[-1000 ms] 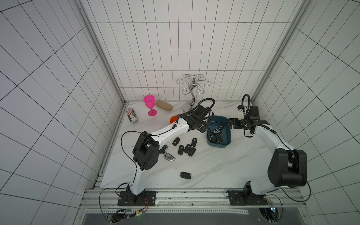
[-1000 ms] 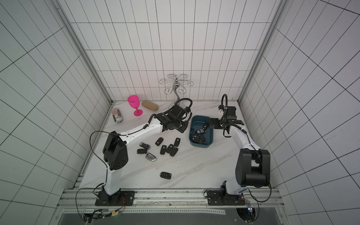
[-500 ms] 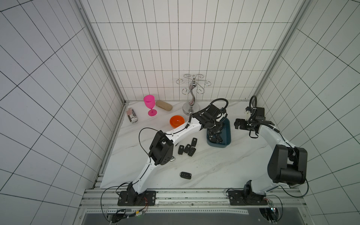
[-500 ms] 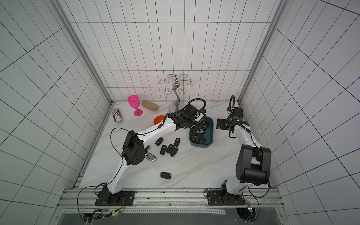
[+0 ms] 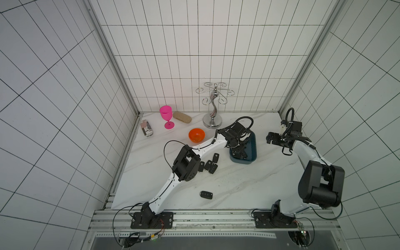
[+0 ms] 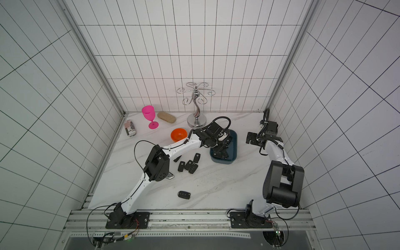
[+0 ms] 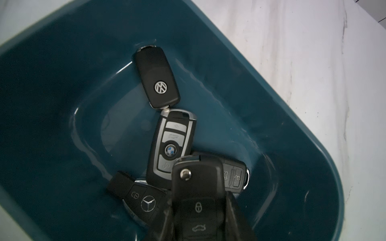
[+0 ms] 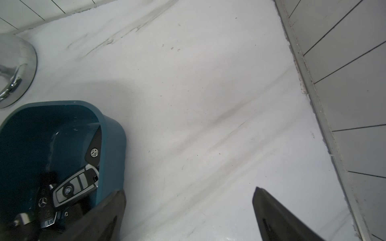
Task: Place the car key into the storage box
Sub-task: Place the car key in the storage box.
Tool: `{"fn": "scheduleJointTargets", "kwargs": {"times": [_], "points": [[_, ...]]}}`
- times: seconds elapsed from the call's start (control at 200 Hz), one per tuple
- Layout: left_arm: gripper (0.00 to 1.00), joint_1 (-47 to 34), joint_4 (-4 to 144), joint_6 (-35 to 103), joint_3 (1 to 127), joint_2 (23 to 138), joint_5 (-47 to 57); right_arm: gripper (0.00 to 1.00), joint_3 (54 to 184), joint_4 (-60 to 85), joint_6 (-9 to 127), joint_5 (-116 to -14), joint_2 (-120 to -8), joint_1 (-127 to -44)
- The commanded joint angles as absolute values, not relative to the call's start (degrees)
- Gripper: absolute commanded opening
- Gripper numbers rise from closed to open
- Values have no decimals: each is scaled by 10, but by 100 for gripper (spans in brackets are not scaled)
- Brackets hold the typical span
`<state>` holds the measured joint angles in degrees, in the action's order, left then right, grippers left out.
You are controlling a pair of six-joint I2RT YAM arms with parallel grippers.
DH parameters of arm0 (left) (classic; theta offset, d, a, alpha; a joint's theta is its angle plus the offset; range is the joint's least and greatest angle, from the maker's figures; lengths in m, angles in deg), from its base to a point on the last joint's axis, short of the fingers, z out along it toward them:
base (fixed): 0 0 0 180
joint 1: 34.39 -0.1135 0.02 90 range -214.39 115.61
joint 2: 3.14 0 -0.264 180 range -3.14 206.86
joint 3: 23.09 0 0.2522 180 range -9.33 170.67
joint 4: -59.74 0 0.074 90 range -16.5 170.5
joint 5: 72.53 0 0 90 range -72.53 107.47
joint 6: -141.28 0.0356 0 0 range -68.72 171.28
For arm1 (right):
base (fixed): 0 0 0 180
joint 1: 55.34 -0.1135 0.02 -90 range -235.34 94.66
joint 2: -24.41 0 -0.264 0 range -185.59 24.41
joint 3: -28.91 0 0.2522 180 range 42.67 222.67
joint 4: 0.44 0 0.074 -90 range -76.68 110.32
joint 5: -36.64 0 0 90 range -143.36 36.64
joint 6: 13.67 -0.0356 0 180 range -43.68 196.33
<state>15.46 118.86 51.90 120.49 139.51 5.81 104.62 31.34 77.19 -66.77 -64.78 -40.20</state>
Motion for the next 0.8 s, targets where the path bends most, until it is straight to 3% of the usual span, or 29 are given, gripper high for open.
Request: {"fn": "scheduleJointTargets", "kwargs": {"times": [0.0, 0.17, 0.3, 0.5, 0.795], "points": [[12, 155, 1199, 514, 1234, 1414, 50, 99, 1040, 336, 774, -773, -627, -394], [19, 154, 1220, 508, 1261, 1430, 44, 99, 1038, 362, 777, -861, -597, -390], [39, 154, 1215, 508, 1261, 1430, 45, 99, 1033, 360, 776, -871, -577, -390], [59, 155, 1212, 513, 1261, 1428, 45, 99, 1030, 355, 772, -869, -576, -387], [60, 156, 1188, 522, 1253, 1387, 47, 98, 1025, 342, 764, -854, -581, -371]]}}
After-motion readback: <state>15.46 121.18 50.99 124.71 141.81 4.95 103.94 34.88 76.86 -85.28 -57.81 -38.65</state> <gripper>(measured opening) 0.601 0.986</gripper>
